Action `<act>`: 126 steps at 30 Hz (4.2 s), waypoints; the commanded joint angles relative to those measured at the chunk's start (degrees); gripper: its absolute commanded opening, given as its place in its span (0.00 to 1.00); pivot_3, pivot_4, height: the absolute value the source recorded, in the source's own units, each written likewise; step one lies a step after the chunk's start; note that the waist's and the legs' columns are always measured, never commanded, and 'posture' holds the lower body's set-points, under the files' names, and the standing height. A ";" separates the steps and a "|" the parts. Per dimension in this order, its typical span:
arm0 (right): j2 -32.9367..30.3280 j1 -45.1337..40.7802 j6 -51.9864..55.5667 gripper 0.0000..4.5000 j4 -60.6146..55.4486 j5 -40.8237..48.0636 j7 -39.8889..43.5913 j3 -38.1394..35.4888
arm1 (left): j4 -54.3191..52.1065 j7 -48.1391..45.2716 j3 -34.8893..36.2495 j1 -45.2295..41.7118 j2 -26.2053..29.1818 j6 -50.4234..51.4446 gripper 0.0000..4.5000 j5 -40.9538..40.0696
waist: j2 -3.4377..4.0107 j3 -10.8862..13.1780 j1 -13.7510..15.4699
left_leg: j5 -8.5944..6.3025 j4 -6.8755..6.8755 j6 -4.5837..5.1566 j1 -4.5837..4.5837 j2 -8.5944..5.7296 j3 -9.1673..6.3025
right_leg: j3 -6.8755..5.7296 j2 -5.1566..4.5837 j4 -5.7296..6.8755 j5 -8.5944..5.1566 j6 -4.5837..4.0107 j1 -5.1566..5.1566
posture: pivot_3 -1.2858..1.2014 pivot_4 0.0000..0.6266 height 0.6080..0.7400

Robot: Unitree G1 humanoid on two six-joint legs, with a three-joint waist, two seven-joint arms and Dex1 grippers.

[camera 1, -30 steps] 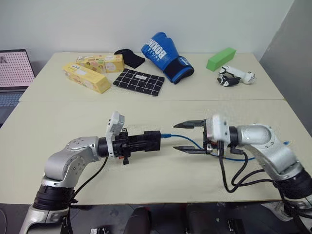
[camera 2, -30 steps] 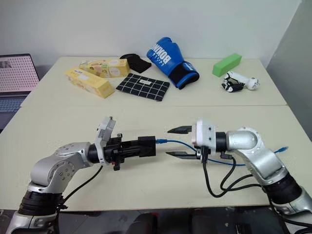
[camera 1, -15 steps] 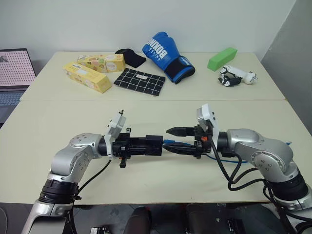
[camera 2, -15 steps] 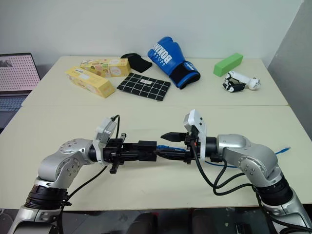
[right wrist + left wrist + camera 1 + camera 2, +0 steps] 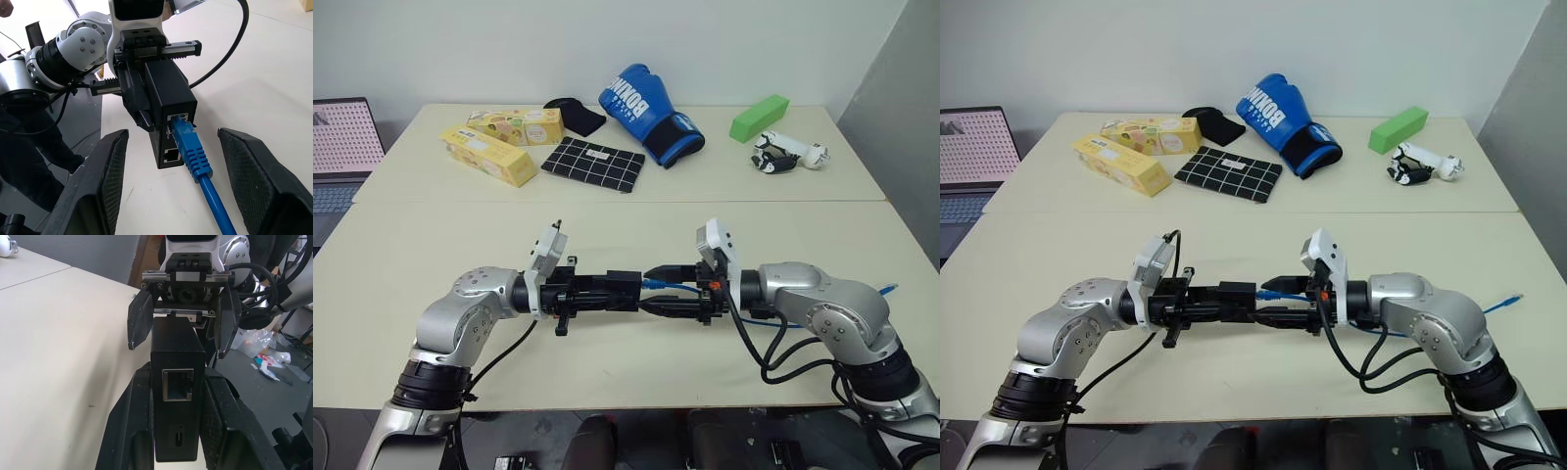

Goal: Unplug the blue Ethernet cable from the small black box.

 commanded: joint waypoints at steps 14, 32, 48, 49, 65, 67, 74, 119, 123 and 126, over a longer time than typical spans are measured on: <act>-0.31 -2.66 2.89 0.16 1.41 1.68 6.74 -3.21 | -1.88 -1.08 1.06 0.21 0.79 -0.13 0.18 -0.43 | 0.00 0.00 0.00 | 0.00 -0.01 0.00 0.00 -0.01 0.02 | -0.01 0.02 0.00 0.00 0.00 0.00 | 0.52 0.24 1.00; 0.15 -2.32 4.99 0.42 0.27 3.01 8.74 -4.56 | -2.71 -2.45 1.53 2.33 1.12 -0.37 0.18 -0.49 | 0.00 0.00 0.00 | 0.00 -0.01 0.00 0.00 0.00 0.00 | 0.00 0.02 -0.01 0.00 0.00 0.00 | 0.52 0.24 1.00; 3.88 3.50 6.48 0.47 -2.59 3.83 -0.27 -6.50 | -1.13 -2.72 1.72 2.38 -0.08 -1.16 0.18 -1.10 | 0.00 0.00 0.00 | 0.00 -0.03 0.00 -0.01 -0.01 0.01 | 0.00 0.07 -0.02 0.00 0.00 -0.02 | 0.52 0.24 1.00; 4.12 3.45 6.50 0.47 -2.51 3.93 -0.52 -6.69 | -0.79 -2.96 1.77 2.39 -0.06 -1.43 0.18 -0.99 | 0.00 0.00 -0.01 | 0.00 -0.03 0.00 -0.01 -0.01 0.01 | 0.00 0.07 -0.02 0.00 0.00 -0.02 | 0.52 0.24 1.00; 3.87 3.30 6.24 0.47 -2.68 4.02 0.26 -6.33 | -0.10 -1.86 1.18 1.98 -1.52 -2.19 0.18 -0.82 | 0.00 0.00 0.00 | 0.00 -0.03 0.00 -0.01 0.00 0.02 | 0.00 0.07 -0.02 0.00 0.00 -0.02 | 0.52 0.24 1.00; 3.90 3.26 6.15 0.47 -2.71 3.93 0.28 -6.25 | -0.13 -1.84 1.16 1.94 -1.54 -2.12 0.18 -0.84 | 0.00 0.00 0.00 | 0.00 -0.03 0.00 -0.01 0.00 0.01 | 0.00 0.07 -0.02 0.00 0.00 -0.02 | 0.52 0.24 1.00; 3.97 2.83 5.73 0.35 -2.24 3.59 0.35 -6.07 | 0.75 -2.52 1.29 1.84 -1.25 -2.55 0.18 -0.65 | 0.00 0.00 0.00 | 0.00 -0.03 0.00 -0.01 0.00 0.01 | 0.00 0.07 -0.02 0.00 0.00 -0.02 | 0.52 0.24 1.00; 10.59 -4.74 -27.86 0.17 38.84 -34.53 -17.11 -6.73 | -7.25 20.15 10.53 10.40 -2.21 2.11 0.18 -1.02 | 0.01 0.01 -0.01 | 0.00 -0.07 -0.01 -0.05 0.01 0.13 | 0.08 -0.08 -0.04 0.00 0.00 -0.07 | 0.52 0.24 1.00; 9.63 -4.01 -26.57 0.39 35.32 -33.29 -13.49 -7.85 | -7.42 23.03 10.97 10.41 -3.06 1.04 0.18 0.17 | 0.01 0.01 -0.02 | 0.00 -0.03 0.00 -0.02 0.01 0.11 | 0.09 -0.08 -0.02 0.02 0.03 -0.05 | 0.52 0.24 1.00; 7.06 -2.94 -24.92 0.54 30.42 -31.99 -9.96 -8.44 | -6.77 28.60 10.98 9.87 -3.73 0.32 0.18 3.42 | 0.01 0.01 0.01 | 0.00 -0.05 0.00 -0.01 0.01 0.09 | 0.07 -0.07 -0.01 0.02 0.03 -0.06 | 0.52 0.24 1.00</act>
